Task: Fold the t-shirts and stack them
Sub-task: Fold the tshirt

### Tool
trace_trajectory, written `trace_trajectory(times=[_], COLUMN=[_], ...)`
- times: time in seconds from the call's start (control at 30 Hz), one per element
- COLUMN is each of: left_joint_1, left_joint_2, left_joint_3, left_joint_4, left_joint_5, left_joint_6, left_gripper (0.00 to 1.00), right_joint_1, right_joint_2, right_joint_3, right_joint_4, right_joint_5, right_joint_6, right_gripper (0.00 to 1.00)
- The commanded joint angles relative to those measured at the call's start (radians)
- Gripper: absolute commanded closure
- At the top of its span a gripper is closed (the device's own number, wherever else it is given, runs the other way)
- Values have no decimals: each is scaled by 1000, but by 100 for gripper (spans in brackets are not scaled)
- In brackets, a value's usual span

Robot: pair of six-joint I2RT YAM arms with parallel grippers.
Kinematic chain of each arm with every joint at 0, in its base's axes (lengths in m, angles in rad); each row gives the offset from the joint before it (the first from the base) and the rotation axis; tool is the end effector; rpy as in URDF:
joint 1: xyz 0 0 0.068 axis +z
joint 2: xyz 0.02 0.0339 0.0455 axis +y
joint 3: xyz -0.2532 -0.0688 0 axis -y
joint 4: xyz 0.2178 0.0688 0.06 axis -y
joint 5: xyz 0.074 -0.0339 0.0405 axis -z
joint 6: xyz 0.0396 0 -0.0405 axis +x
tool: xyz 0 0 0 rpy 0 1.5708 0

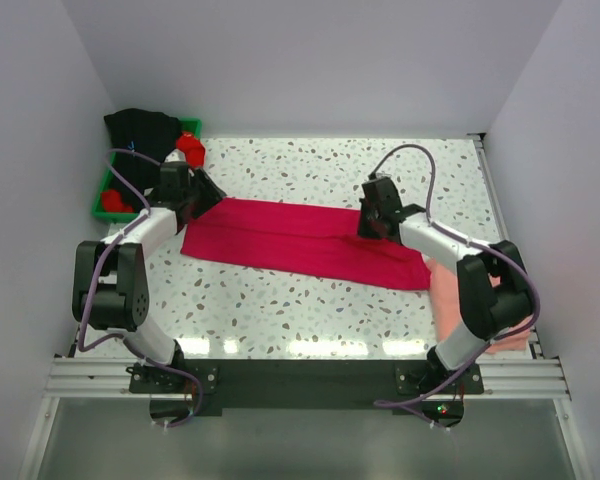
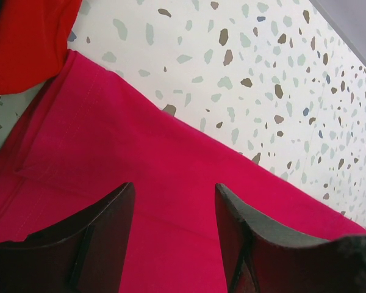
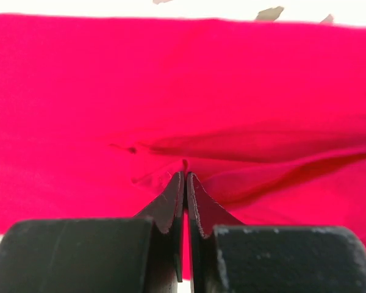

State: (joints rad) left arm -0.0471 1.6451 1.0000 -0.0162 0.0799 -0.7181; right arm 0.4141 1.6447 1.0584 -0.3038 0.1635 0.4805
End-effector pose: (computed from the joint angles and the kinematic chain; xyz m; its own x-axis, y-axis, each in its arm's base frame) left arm 0.3379 -0.0191 0.2133 -0.5343 -0.6314 -0.5621 -0.3209 0.7666 -0.5562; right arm 0.2996 0.1247 0.2076 -0.7710 0.1593 -0.6165 0.0600 0.9821 0.1787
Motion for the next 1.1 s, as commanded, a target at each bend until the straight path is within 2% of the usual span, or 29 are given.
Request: trace_trajectory(times=[0.0,0.27,0.43,0.53,0.63,0.67,0.77,0.83,0.93,0.97,1.07], left_joint_1=[-5,-5,-7,-7,-8,-8,-14,-26,-69,-85,-155], left_joint_2=[-16,-13,-10,-7,-7,-8,-17,-24,-48,-63,-77], left_joint_3=[-4,-11,-12,-14,-15,-17,-18,-23,-34,-47,-67], left_joint_4=[51,50,53,55,53,53,53,53,53,58,67], left_joint_5=[18,23,27,32,34,35,38,44,38,37,35], left_joint_6=[0,-1,-6,-7,-7,-7,-6,-6,-4,-4,-1], left_gripper=[41,41,41,41,41,41,41,41,41,41,41], right_joint_1=[46,140,169,189,190,190,187,183,103,35,-64], right_joint_2=[-68,-161,-186,-181,-206,-216,-268,-292,-298,-281,-231], right_joint_3=[-40,-158,-218,-241,-247,-241,-210,-172,-121,-107,-40], right_joint_4=[55,80,115,135,141,134,75,19,-36,-46,-78], right_joint_5=[18,120,116,99,100,106,155,245,262,234,217], right_joint_6=[66,164,193,196,176,161,127,89,61,46,14], right_gripper=[99,98,95,85,56,52,44,38,36,36,36])
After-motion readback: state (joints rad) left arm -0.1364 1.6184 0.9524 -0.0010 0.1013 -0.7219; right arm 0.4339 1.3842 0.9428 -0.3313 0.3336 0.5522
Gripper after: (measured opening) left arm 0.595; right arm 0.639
